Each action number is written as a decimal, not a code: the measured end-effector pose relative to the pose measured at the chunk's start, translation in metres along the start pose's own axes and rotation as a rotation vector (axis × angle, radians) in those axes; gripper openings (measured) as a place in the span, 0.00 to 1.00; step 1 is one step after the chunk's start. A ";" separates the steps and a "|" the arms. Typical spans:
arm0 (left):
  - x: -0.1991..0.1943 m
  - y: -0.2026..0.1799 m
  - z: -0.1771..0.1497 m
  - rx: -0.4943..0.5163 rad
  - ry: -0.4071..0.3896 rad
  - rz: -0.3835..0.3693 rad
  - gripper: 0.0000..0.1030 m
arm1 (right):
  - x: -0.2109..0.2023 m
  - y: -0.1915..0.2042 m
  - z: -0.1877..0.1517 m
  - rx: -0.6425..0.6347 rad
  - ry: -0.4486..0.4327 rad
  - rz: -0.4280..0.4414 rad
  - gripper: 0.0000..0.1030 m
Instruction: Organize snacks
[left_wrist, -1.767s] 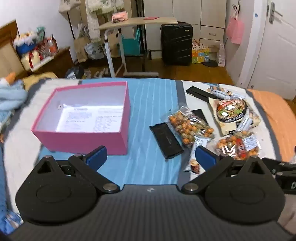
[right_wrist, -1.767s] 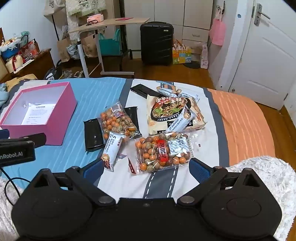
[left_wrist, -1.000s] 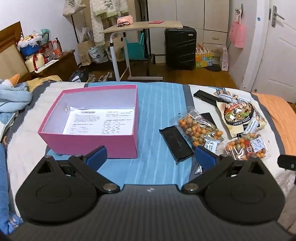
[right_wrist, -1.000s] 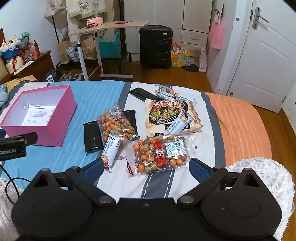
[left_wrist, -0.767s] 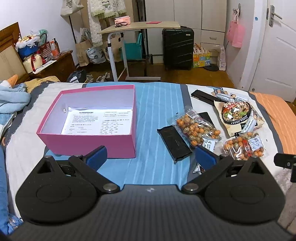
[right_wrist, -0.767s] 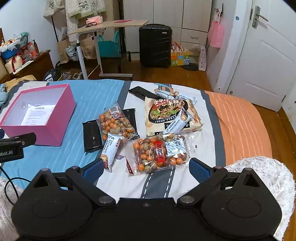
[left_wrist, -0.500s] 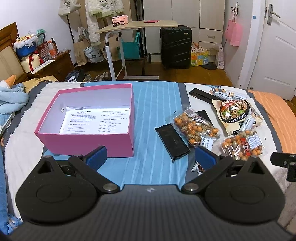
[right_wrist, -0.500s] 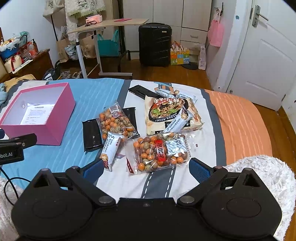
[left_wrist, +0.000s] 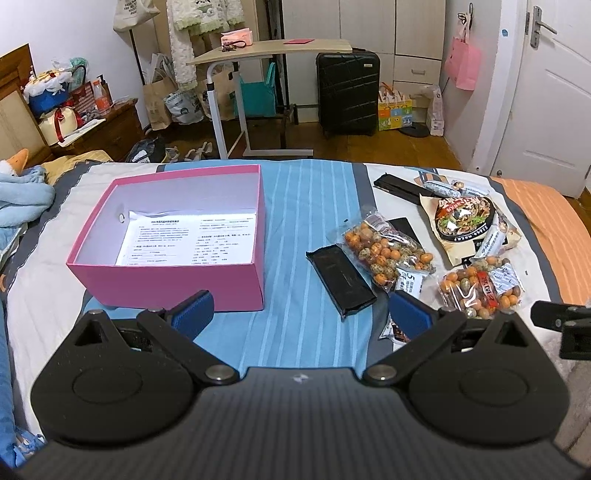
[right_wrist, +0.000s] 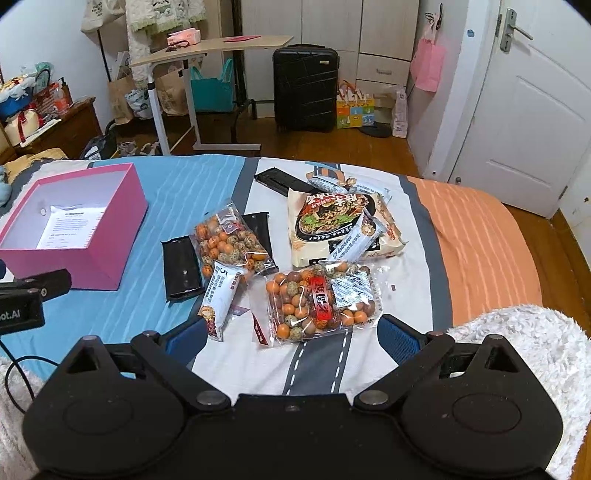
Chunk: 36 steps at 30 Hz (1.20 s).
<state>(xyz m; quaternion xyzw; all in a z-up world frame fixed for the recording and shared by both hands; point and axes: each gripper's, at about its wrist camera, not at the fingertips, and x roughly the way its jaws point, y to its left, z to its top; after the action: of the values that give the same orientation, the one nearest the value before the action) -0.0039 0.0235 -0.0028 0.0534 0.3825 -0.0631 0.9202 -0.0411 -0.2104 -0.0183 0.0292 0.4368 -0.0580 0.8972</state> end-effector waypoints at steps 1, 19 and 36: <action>0.000 0.000 0.000 0.000 0.000 0.000 1.00 | 0.001 0.001 0.000 0.003 0.001 -0.002 0.97; 0.005 0.008 0.000 -0.021 0.031 -0.025 1.00 | 0.010 0.009 -0.002 0.023 0.003 -0.028 0.97; 0.004 0.007 0.000 -0.018 0.037 -0.037 1.00 | 0.010 0.007 -0.002 0.015 -0.007 -0.040 0.97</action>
<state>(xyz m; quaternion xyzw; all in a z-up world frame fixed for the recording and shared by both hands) 0.0004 0.0299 -0.0055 0.0394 0.4009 -0.0756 0.9121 -0.0353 -0.2037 -0.0270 0.0268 0.4338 -0.0790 0.8971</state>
